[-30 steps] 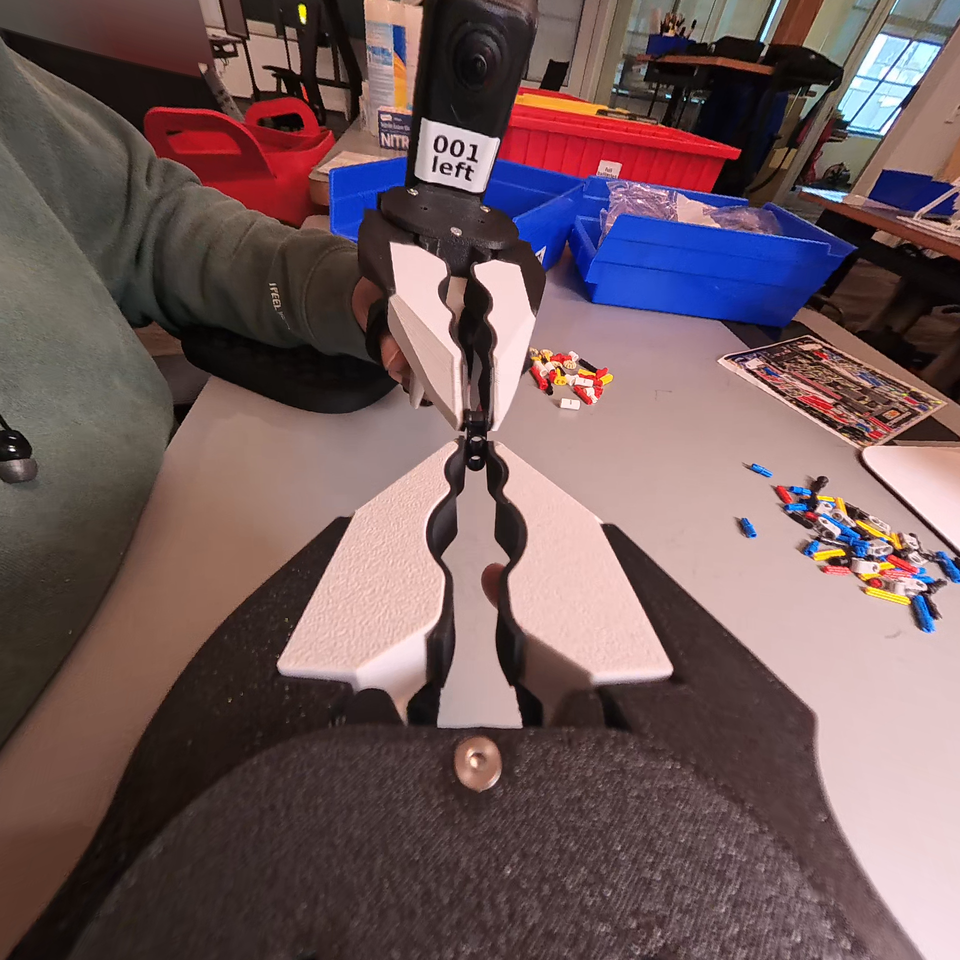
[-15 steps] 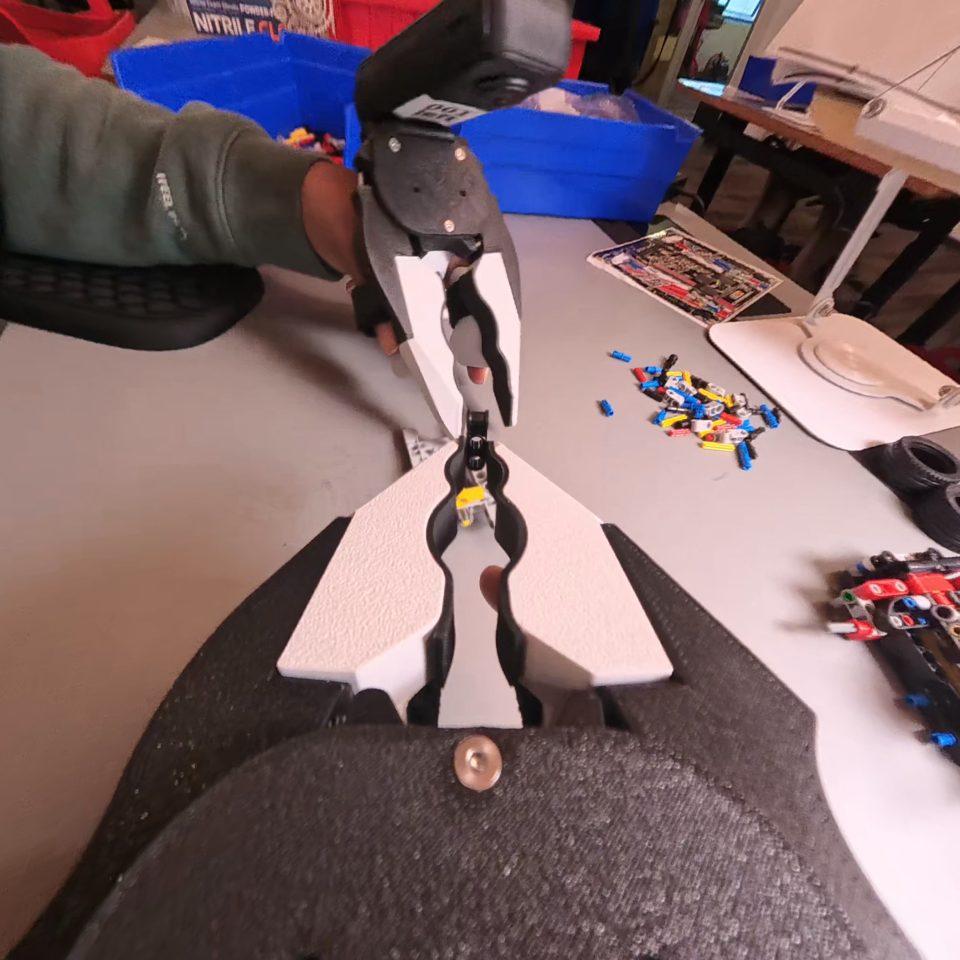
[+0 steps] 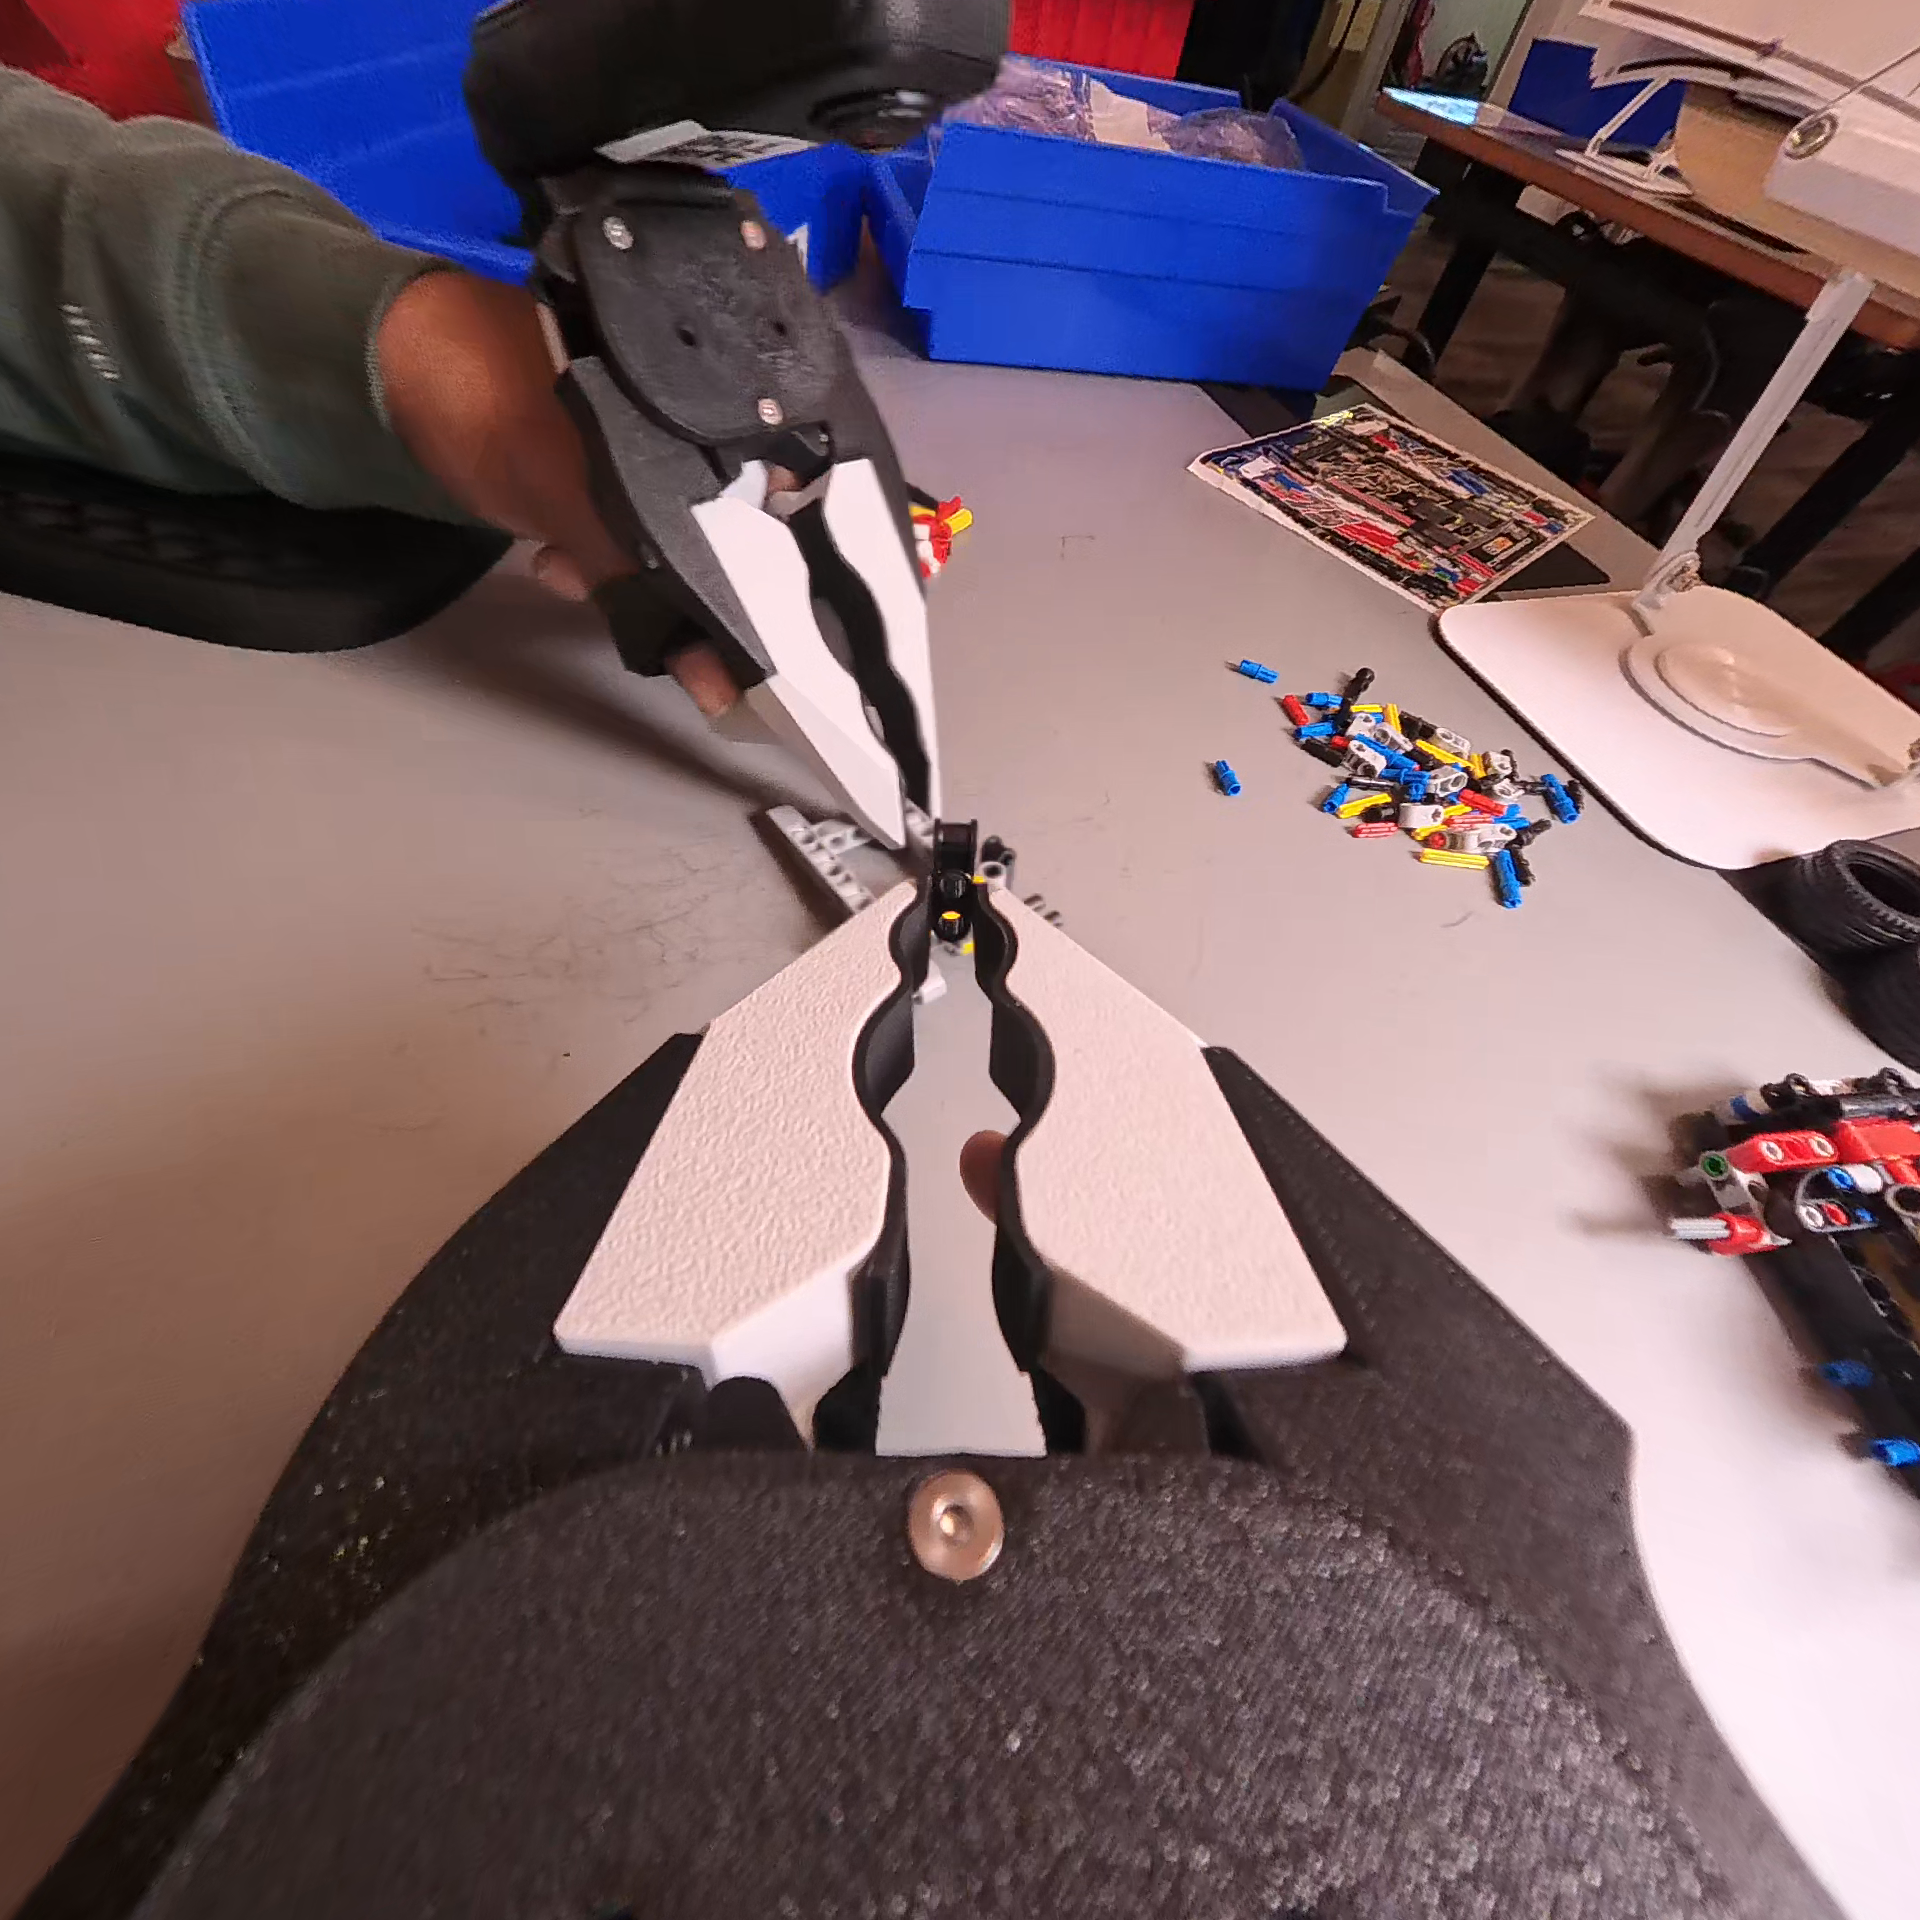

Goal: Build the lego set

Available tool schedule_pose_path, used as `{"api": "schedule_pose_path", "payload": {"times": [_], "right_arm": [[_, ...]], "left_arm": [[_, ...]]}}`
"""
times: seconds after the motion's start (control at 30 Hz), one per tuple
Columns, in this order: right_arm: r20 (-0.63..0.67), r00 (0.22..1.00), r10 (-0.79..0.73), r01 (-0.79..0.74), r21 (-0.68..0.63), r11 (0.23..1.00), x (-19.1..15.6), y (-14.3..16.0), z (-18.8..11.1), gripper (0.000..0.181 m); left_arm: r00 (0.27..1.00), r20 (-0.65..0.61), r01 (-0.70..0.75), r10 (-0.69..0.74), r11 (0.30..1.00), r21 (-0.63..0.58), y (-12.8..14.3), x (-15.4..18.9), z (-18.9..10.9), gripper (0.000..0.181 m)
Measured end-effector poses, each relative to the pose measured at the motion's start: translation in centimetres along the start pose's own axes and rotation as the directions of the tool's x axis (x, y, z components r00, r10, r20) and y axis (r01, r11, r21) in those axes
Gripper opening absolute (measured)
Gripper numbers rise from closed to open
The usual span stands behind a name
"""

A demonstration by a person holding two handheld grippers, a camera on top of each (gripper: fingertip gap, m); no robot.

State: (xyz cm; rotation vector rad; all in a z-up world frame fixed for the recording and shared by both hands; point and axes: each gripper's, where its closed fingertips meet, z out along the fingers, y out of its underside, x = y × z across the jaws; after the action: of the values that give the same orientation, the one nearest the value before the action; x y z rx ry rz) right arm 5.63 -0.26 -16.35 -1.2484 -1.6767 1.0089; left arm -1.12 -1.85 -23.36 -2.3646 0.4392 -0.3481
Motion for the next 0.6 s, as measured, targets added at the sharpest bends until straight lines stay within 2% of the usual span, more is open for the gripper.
{"api": "schedule_pose_path", "payload": {"times": [0.13,0.27,0.43,0.6], "right_arm": [[-0.005,1.0,0.002,-0.002,-0.006,1.0,0.0,0.1,0.1,0.006],[-0.002,1.0,0.008,-0.008,-0.003,1.0,0.0,0.0,0.2,0.006],[-0.008,1.0,0.019,-0.019,0.007,1.0,0.2,-0.1,0.1,0.006],[-0.007,0.999,0.045,-0.045,0.054,0.998,0.9,-0.7,-0.8,0.006]], "left_arm": [[0.996,-0.069,0.059,-0.057,0.998,0.032,1.3,2.3,-1.2,0.019],[0.99,-0.134,0.043,-0.037,0.998,0.045,1.6,3.6,-2.5,0.022],[0.972,-0.168,-0.148,0.167,0.982,0.12,-0.5,3.4,-3.8,0.023],[0.902,-0.14,-0.401,0.408,0.913,0.071,-1.9,2.1,-3.0,0.03]]}}
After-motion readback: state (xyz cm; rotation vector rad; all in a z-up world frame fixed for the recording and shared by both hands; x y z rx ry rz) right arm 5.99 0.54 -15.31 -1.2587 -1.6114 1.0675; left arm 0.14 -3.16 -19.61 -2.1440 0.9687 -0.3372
